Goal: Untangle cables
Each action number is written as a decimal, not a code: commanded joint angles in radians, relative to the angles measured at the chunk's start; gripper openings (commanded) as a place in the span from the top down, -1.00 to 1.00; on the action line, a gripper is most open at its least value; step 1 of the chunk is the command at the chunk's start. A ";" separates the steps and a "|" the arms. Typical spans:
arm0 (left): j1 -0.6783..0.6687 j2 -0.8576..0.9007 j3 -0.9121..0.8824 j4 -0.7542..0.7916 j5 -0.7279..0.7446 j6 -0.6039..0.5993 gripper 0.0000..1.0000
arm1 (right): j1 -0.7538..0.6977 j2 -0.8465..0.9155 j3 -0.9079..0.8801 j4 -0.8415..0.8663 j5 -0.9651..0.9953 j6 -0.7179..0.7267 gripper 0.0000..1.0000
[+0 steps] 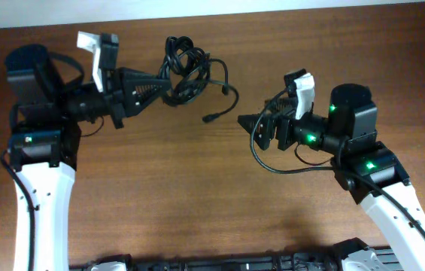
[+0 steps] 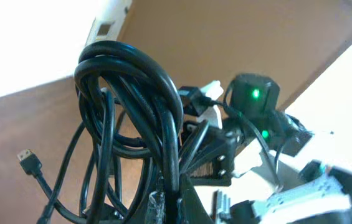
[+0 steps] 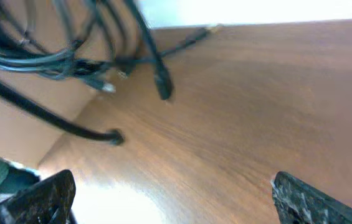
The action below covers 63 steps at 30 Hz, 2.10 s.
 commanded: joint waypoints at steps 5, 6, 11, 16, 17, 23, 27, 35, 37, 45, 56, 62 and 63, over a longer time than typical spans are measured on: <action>0.002 -0.005 0.005 -0.022 0.080 0.327 1.00 | 0.005 -0.006 0.010 0.225 -0.124 0.190 -0.97; -0.003 -0.005 0.005 -0.045 0.080 0.375 1.00 | 0.005 -0.006 0.010 0.250 -0.123 0.234 -0.97; -0.035 -0.005 0.005 -0.164 0.001 0.608 1.00 | 0.005 -0.006 0.010 0.304 -0.122 0.347 -0.97; -0.110 -0.005 0.005 -0.313 -0.096 0.946 1.00 | 0.005 -0.005 0.010 0.281 -0.066 0.393 -0.97; -0.130 -0.005 0.005 -0.313 -0.101 0.966 1.00 | 0.005 -0.005 0.010 0.268 -0.039 0.405 -0.97; -0.218 -0.005 0.005 -0.312 -0.259 0.992 1.00 | 0.005 0.001 0.010 0.214 0.035 0.457 -0.97; -0.266 -0.005 0.005 -0.300 -0.296 0.991 1.00 | 0.005 0.019 0.010 0.161 0.035 0.460 -0.97; -0.269 -0.005 0.005 -0.292 -0.296 0.991 1.00 | 0.005 0.038 0.010 0.080 0.038 0.459 -0.97; -0.269 -0.005 0.005 -0.290 -0.296 0.991 1.00 | 0.005 0.040 0.010 0.076 0.040 0.459 -0.97; -0.270 -0.005 0.005 -0.213 -0.262 0.929 1.00 | 0.006 0.081 0.010 -0.063 0.042 0.431 -0.97; -0.270 -0.006 0.005 -0.083 -0.242 0.749 1.00 | 0.006 0.093 0.010 -0.253 0.039 0.318 -0.97; -0.270 -0.008 0.005 -0.056 -0.204 0.715 1.00 | 0.006 0.093 0.010 -0.393 0.056 0.248 -0.97; -0.270 -0.011 0.005 -0.056 -0.204 0.708 1.00 | 0.006 0.093 0.010 -0.413 0.059 0.247 -0.97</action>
